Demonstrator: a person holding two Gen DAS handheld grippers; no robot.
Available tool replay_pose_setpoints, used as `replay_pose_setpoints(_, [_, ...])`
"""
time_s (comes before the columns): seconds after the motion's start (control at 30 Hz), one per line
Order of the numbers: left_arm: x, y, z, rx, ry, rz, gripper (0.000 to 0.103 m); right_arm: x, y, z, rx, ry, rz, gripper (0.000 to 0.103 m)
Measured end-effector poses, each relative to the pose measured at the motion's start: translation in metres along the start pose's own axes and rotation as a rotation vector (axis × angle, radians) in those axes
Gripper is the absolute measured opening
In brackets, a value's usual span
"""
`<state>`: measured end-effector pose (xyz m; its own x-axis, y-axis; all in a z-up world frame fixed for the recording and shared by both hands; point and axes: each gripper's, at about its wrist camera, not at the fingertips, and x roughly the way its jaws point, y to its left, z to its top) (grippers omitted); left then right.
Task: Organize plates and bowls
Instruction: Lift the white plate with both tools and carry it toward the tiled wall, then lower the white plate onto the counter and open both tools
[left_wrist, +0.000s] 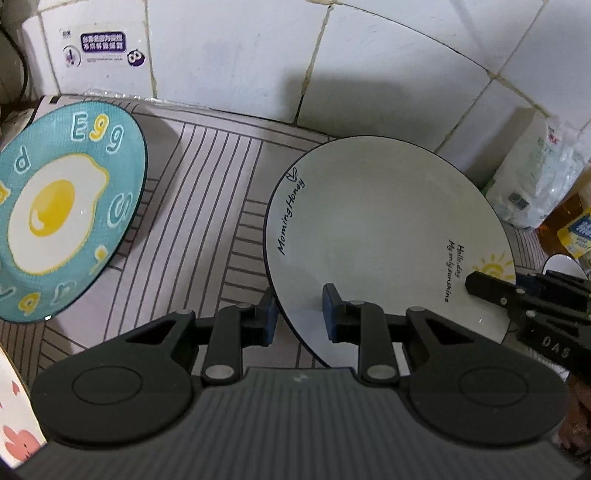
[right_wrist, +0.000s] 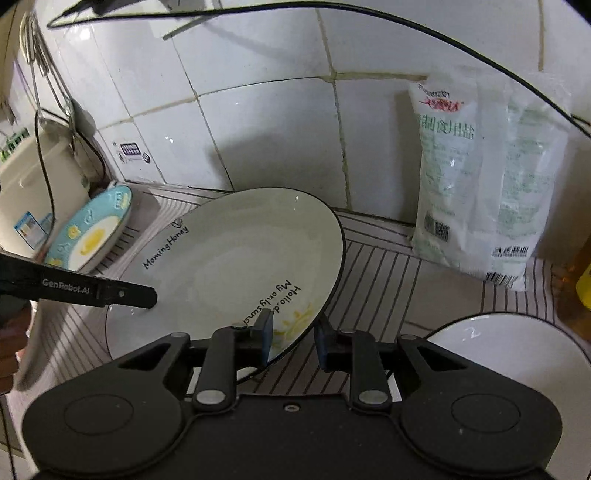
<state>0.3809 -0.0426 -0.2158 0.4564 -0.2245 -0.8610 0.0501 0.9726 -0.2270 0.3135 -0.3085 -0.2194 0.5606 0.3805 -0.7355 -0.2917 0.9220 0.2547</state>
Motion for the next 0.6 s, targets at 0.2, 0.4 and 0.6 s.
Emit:
replay_pose_setpoints(0.2, [0.0,-0.011,0.001,-0.002,0.036,0.033,0.025,0.011,0.016,0.002,-0.099,0.041,-0.106,0.04])
replay_pose_setpoints(0.4, [-0.018,-0.017,-0.004,0.021,0.03,0.065,0.037,-0.008,0.032,0.0,-0.102,-0.023,-0.158,0.064])
replay_pose_setpoints(0.6, [-0.056,-0.011,-0.013,0.017,0.003,0.082,0.055,-0.051,0.042,-0.006,-0.065,-0.118,-0.133,0.069])
